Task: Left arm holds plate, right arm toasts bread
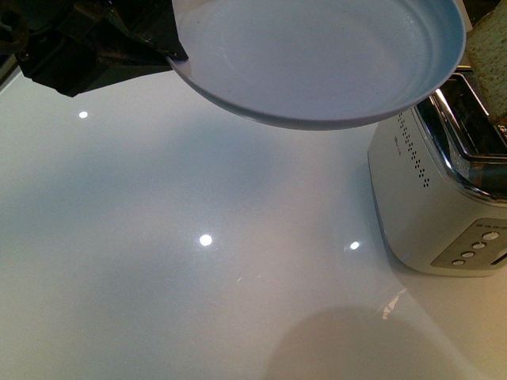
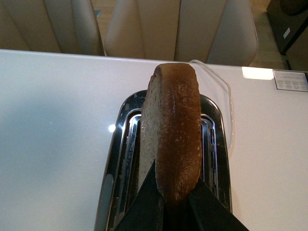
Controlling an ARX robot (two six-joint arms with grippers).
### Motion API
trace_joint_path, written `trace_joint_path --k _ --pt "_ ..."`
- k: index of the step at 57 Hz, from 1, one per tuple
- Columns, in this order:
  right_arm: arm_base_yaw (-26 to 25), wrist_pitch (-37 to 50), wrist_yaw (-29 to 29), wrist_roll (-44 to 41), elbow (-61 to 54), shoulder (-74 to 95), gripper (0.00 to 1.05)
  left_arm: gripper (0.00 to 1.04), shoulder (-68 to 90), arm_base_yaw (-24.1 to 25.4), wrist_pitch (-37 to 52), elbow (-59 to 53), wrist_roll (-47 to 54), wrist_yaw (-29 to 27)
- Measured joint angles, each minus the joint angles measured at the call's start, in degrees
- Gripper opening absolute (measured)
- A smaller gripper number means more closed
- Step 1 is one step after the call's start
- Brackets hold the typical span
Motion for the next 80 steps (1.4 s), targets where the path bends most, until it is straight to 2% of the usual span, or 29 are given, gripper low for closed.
trace_joint_path --k 52,66,80 --pt "2.5 4.0 3.5 -3.8 -2.9 10.2 0.04 0.03 0.0 0.0 0.0 0.0 0.0 0.0" --pt "2.5 5.2 2.6 -2.1 -5.6 9.7 0.37 0.03 0.0 0.0 0.0 0.0 0.0 0.0" --pt "0.3 7.6 2.7 3.7 -12.1 -4.6 0.87 0.03 0.0 0.0 0.0 0.0 0.0 0.0"
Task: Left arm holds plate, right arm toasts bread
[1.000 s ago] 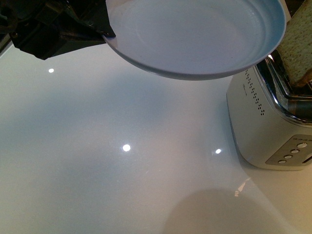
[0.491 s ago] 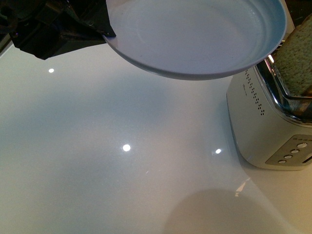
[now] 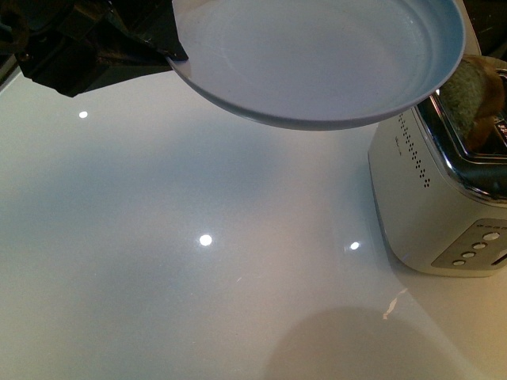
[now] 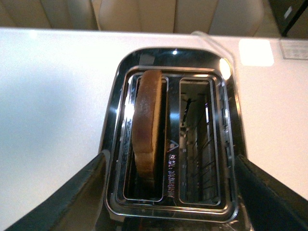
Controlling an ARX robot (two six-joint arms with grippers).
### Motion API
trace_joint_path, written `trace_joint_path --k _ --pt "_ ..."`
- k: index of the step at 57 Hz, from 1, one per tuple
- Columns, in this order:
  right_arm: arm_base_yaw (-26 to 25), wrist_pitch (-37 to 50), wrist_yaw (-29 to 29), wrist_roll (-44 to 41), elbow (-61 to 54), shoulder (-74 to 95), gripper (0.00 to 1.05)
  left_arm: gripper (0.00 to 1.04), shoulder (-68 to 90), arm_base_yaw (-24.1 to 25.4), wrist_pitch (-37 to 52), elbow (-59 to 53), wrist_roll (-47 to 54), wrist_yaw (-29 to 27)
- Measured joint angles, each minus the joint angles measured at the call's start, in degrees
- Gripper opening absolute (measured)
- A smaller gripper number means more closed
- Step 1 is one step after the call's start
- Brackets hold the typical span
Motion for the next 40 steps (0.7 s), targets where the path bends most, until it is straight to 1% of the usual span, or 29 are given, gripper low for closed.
trace_joint_path --k 2,3,7,13,15,16,17,20,22,23,27,28,40 --pt "-0.6 -0.4 0.4 1.0 -1.4 -3.8 0.96 0.03 0.0 0.0 0.0 0.0 0.0 0.0" --pt "-0.8 -0.5 0.5 1.4 -1.8 -5.0 0.97 0.03 0.0 0.0 0.0 0.0 0.0 0.0" --pt "-1.2 -0.6 0.9 2.0 -2.1 -7.2 0.95 0.03 0.0 0.0 0.0 0.0 0.0 0.0" --pt "-1.3 -0.1 0.5 2.4 -2.3 -7.2 0.96 0.03 0.0 0.0 0.0 0.0 0.0 0.1" --pt "-1.9 5.2 -1.4 1.8 -4.0 -6.5 0.91 0.03 0.0 -0.1 0.0 0.0 0.0 0.0" --pt "-2.2 10.0 -2.6 1.1 -5.7 -6.3 0.88 0.03 0.0 0.0 0.0 0.0 0.0 0.1" --pt "-2.3 12.3 -2.8 0.7 -6.5 -6.2 0.86 0.03 0.0 0.0 0.0 0.0 0.0 0.0" --pt "-2.6 23.8 -3.2 -0.4 -11.5 -6.4 0.76 0.03 0.0 0.0 0.0 0.0 0.0 -0.2" --pt "-2.8 29.6 -3.3 -0.8 -14.5 -7.6 0.67 0.03 0.0 0.0 0.0 0.0 0.0 -0.2" --pt "-2.8 30.8 -3.3 -0.9 -15.2 -8.3 0.64 0.03 0.0 0.0 0.0 0.0 0.0 -0.2" --pt "-2.8 31.8 -3.3 -1.4 -17.9 -11.7 0.48 0.03 0.0 0.0 0.0 0.0 0.0 0.0" --pt "-2.8 31.8 -3.3 -1.6 -18.8 -12.7 0.43 0.03 0.0 0.0 0.0 0.0 0.0 0.0" --pt "-2.9 30.0 -3.3 -1.8 -23.4 -18.4 0.11 0.03 0.0 0.0 0.0 0.0 0.0 0.0"
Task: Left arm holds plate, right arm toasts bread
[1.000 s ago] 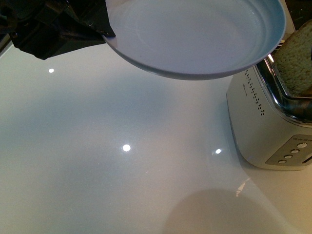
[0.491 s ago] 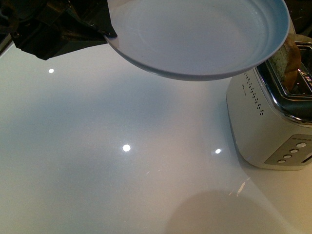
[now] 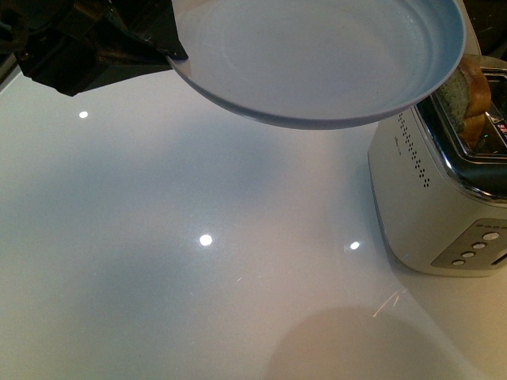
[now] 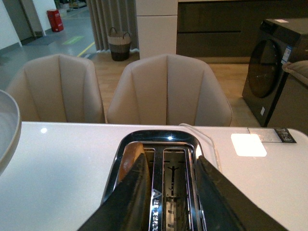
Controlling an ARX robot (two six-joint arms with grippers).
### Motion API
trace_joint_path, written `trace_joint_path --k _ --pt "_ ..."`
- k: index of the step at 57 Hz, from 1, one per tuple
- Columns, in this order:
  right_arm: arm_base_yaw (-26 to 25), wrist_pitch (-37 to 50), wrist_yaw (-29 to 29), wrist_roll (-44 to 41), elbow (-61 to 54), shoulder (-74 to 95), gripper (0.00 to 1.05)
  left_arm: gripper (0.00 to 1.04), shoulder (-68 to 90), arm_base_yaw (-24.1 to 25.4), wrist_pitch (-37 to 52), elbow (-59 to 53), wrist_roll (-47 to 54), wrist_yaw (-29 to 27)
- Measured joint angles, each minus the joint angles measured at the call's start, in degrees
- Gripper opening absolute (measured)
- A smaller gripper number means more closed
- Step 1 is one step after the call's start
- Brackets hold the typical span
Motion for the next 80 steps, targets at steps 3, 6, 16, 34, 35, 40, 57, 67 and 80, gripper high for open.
trace_joint_path --k 3,6,16,34,35,40,57,67,80 --pt "0.0 -0.7 0.0 -0.1 -0.9 -1.7 0.02 0.03 0.0 0.0 0.0 0.0 0.0 0.0" --pt "0.0 -1.6 0.0 -0.3 -1.7 -3.5 0.02 0.03 0.0 0.0 0.0 0.0 0.0 0.0" --pt "0.0 -4.7 0.0 -0.3 -4.0 -8.7 0.02 0.03 0.0 0.0 0.0 0.0 0.0 0.0" --pt "0.0 -7.5 -0.1 -0.3 -7.8 -15.7 0.02 0.03 0.0 0.0 0.0 0.0 0.0 0.0" --pt "0.0 -8.4 -0.1 -0.3 -7.8 -16.7 0.02 0.03 0.0 0.0 0.0 0.0 0.0 0.1" --pt "0.0 -12.5 -0.1 -0.3 -7.8 -21.5 0.02 0.03 0.0 0.0 0.0 0.0 0.0 0.0" --pt "0.0 -21.7 -0.1 -0.3 -7.8 -31.2 0.02 0.03 0.0 0.0 0.0 0.0 0.0 0.0" --pt "0.0 -25.6 -0.1 -0.3 -7.8 -35.2 0.02 0.03 0.0 0.0 0.0 0.0 0.0 0.0" --pt "0.0 -29.6 -0.1 -0.3 -7.8 -39.1 0.02 0.03 0.0 0.0 0.0 0.0 0.0 0.0"
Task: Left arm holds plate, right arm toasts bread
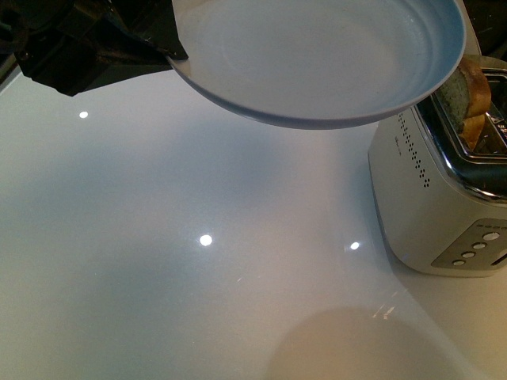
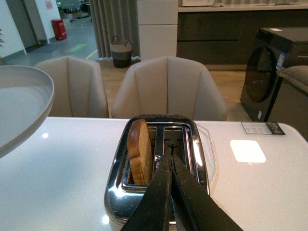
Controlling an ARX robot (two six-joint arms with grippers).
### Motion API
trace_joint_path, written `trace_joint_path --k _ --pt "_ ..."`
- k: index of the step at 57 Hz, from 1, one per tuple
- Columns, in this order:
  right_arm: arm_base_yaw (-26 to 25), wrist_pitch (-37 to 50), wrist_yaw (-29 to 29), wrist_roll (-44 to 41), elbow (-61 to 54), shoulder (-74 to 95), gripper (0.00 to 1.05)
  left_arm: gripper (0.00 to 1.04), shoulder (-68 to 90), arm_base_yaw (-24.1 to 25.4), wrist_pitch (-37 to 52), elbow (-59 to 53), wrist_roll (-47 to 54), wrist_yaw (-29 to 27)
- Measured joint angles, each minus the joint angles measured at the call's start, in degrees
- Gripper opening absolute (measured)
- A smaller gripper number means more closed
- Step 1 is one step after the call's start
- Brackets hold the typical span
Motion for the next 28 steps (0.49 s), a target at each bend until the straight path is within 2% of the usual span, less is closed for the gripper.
trace_joint_path --k 17,22,28 --pt "0.0 -4.9 0.0 0.0 0.0 -4.9 0.02 0.03 0.0 0.0 0.0 0.0 0.0 0.0" --pt "0.0 -13.7 0.1 0.0 0.0 -11.8 0.02 0.03 0.0 0.0 0.0 0.0 0.0 0.0" --pt "0.0 -14.9 0.0 0.0 0.0 -14.6 0.02 0.03 0.0 0.0 0.0 0.0 0.0 -0.2"
